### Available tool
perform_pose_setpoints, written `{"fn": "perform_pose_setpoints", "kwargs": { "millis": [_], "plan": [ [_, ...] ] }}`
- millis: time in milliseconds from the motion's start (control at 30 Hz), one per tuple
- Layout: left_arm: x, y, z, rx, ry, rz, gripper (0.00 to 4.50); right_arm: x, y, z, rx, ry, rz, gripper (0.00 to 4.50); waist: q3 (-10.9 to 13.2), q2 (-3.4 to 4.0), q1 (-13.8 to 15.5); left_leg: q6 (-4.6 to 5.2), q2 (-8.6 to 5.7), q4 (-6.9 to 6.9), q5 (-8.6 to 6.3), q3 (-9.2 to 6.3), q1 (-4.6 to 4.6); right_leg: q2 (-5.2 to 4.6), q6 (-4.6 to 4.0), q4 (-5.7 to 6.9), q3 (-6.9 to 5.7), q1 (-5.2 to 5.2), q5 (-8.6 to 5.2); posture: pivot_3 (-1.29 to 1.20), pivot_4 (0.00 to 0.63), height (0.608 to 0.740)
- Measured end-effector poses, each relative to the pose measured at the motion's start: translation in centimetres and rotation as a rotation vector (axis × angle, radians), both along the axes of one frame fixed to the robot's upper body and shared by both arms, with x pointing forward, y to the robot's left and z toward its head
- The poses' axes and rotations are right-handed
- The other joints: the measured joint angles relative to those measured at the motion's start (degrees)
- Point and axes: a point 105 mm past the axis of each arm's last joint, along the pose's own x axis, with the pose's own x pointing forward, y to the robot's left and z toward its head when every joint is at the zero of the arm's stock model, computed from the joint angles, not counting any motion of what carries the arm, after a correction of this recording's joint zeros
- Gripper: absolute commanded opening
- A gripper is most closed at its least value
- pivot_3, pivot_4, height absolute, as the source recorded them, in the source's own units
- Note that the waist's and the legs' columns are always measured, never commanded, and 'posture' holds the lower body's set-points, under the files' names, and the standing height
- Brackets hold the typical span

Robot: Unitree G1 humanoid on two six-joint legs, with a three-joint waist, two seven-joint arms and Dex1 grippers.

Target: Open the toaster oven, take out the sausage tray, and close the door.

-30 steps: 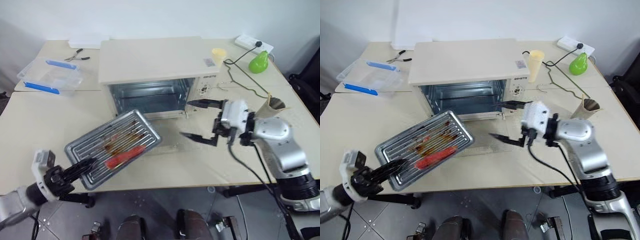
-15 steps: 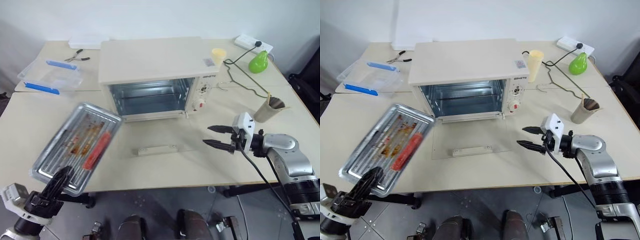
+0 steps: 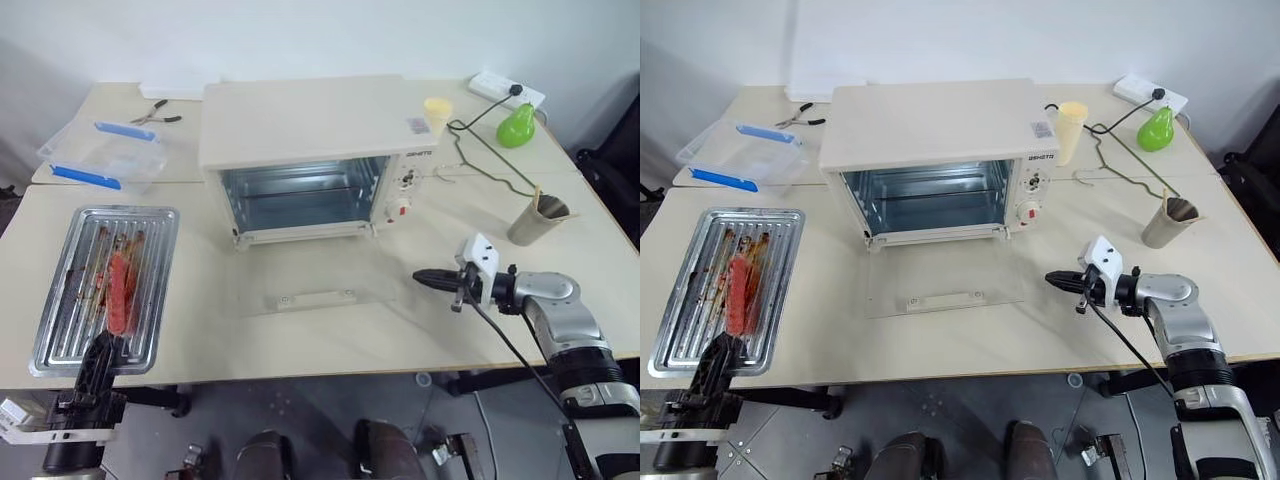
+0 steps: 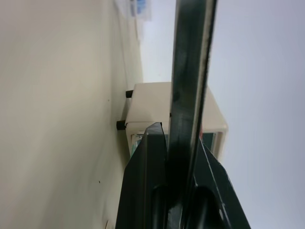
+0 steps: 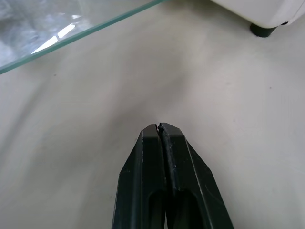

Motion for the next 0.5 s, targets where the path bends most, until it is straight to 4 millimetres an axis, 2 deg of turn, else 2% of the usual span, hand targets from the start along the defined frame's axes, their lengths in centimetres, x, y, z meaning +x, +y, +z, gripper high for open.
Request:
{"fn": "perform_pose_setpoints", "kwargs": {
  "millis": [133, 167, 200, 300, 500],
  "plan": [
    [0.6, 0.1, -0.1, -0.050, 0.022, 0.057, 0.00, -0.9, 2.3, -0.2, 0.080, 0.054, 0.112, 0.05, 0.0, 0.03, 0.0, -0.01, 0.03, -0.01, -0.02, -0.07, -0.03, 0.02, 0.00, 0.03, -0.06, 0.03, 0.00, 0.00, 0.150, 0.740],
    [0.6, 0.1, -0.1, -0.048, 0.029, 0.056, 0.00, -1.5, 3.2, 0.3, 0.138, 0.068, 0.157, 0.05, 0.0, 0.04, 0.1, -0.01, 0.03, -0.02, -0.02, -0.11, -0.07, 0.03, 0.00, 0.05, -0.10, 0.03, 0.00, 0.00, 0.150, 0.740],
    [0.6, 0.2, -0.2, -0.046, 0.037, 0.057, 0.00, -2.1, 4.1, 1.1, 0.186, 0.081, 0.211, 0.05, 0.0, 0.05, 0.1, 0.02, 0.05, -0.01, -0.05, -0.10, -0.10, 0.04, 0.00, 0.03, -0.11, 0.02, 0.00, 0.00, 0.150, 0.740],
    [0.5, 0.2, -0.2, -0.037, 0.044, 0.054, 0.00, -2.6, 4.9, 3.1, 0.262, 0.087, 0.258, 0.05, 0.0, 0.05, 0.1, 0.12, 0.05, 0.03, -0.14, -0.11, -0.11, 0.02, 0.00, -0.03, -0.10, 0.05, 0.00, 0.00, 0.150, 0.740],
    [-0.3, -0.3, -0.1, 0.029, 0.056, -0.018, 0.00, -2.1, 5.2, 8.0, 0.410, 0.018, 0.260, 0.05, 0.0, 0.06, 0.2, 0.20, 0.04, 0.05, -0.26, -0.09, -0.13, 0.00, -0.01, -0.10, -0.06, 0.06, -0.01, 0.00, 0.150, 0.740]
  ]
}}
